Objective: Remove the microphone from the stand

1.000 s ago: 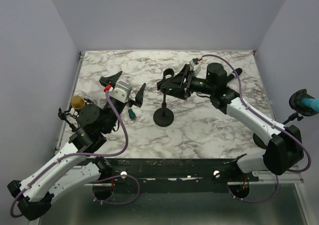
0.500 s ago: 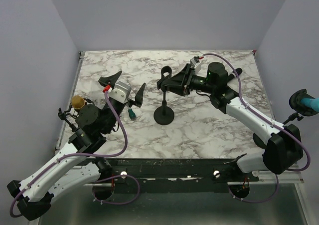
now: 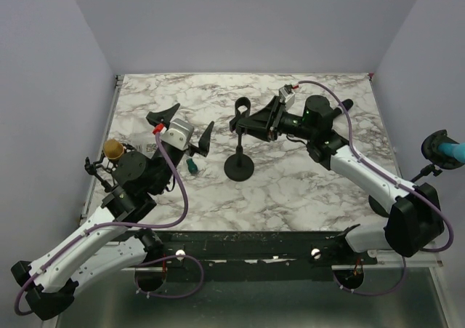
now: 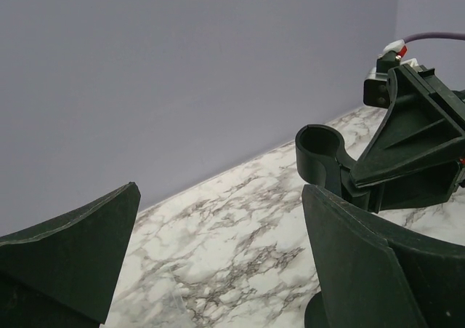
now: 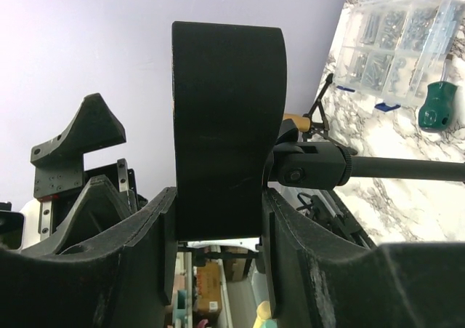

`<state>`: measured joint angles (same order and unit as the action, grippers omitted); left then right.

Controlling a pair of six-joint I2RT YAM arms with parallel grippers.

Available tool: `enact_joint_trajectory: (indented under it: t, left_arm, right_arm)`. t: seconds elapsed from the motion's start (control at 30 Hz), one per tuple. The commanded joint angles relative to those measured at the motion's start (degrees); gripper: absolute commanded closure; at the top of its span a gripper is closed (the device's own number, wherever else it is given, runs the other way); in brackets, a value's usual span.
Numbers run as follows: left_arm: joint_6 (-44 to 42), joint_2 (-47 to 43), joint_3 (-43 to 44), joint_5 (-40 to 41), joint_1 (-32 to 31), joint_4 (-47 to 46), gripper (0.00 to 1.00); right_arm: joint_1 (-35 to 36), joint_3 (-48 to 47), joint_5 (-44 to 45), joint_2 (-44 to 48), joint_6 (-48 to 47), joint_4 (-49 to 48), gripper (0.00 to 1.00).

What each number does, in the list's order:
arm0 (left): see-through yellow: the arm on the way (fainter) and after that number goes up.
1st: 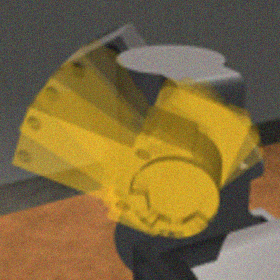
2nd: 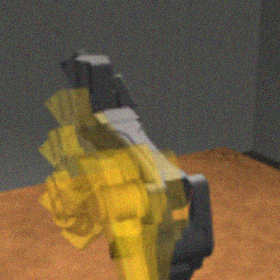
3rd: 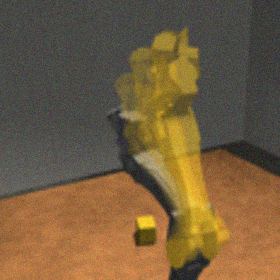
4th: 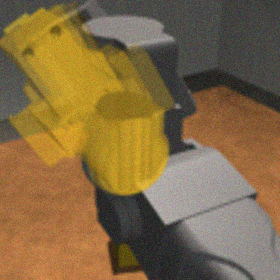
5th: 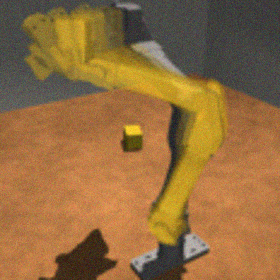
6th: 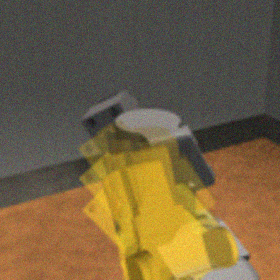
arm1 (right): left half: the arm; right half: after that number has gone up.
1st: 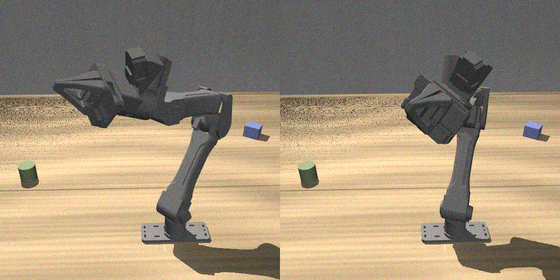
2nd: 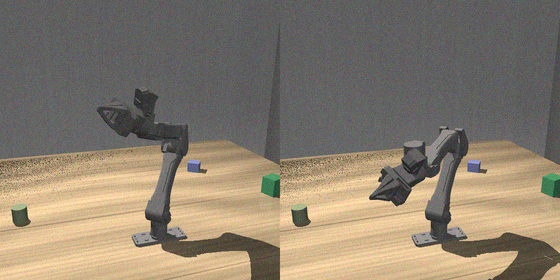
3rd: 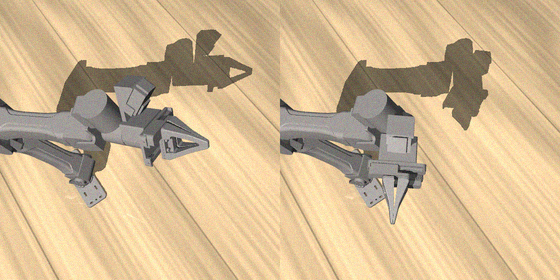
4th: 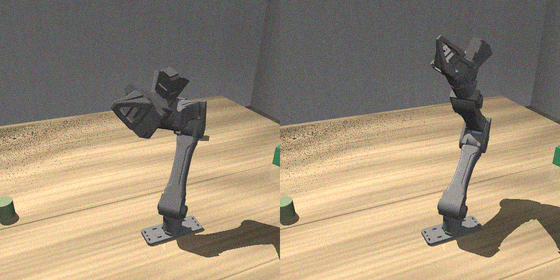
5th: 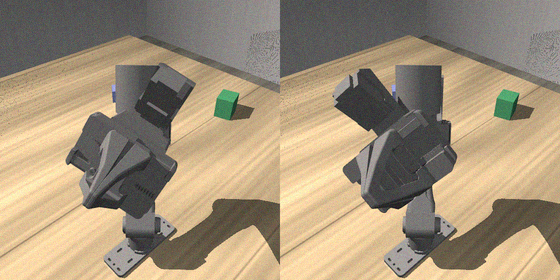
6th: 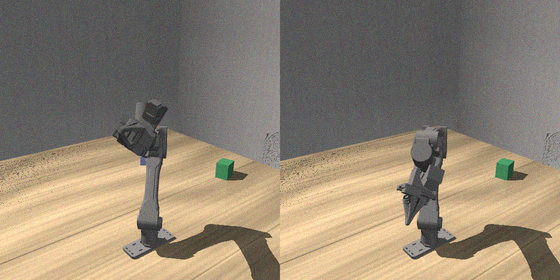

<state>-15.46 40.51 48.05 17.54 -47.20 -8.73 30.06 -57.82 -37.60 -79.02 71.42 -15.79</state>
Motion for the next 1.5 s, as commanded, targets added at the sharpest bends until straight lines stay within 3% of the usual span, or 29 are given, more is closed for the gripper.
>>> enact_joint_trajectory:
  t: [0.0, 0.53, 0.87, 1.17, 1.47]
  left_arm:
    - [-0.5, 0.1, -0.6, 1.2, -0.4, -1.2, 0.04]
    - [-0.5, 1.1, -0.6, 1.2, -0.8, -1.1, 0.04]
    - [-0.6, 1.4, -0.6, 1.2, -1.1, -1.0, 0.04]
    - [-0.6, 0.7, -0.6, 1.5, -1.4, -1.2, 0.04]
    - [-0.9, 0.8, -0.9, 1.9, -1.7, -1.5, 0.04]
  right_arm:
    - [0.5, 5.7, 4.1, -1.8, -2.4, 4.9, 0.64]
    - [0.5, 16.2, 4.1, -11.3, -1.9, -2.2, 0.68]
    - [0.5, 17.3, 3.7, -15.6, -2.5, -5.9, 0.68]
    - [0.2, 9.0, 7.8, -17.8, -3.9, -6.9, 0.68]
    - [-5.3, -6.6, 5.7, -34.7, -0.9, -15.5, 0.69]
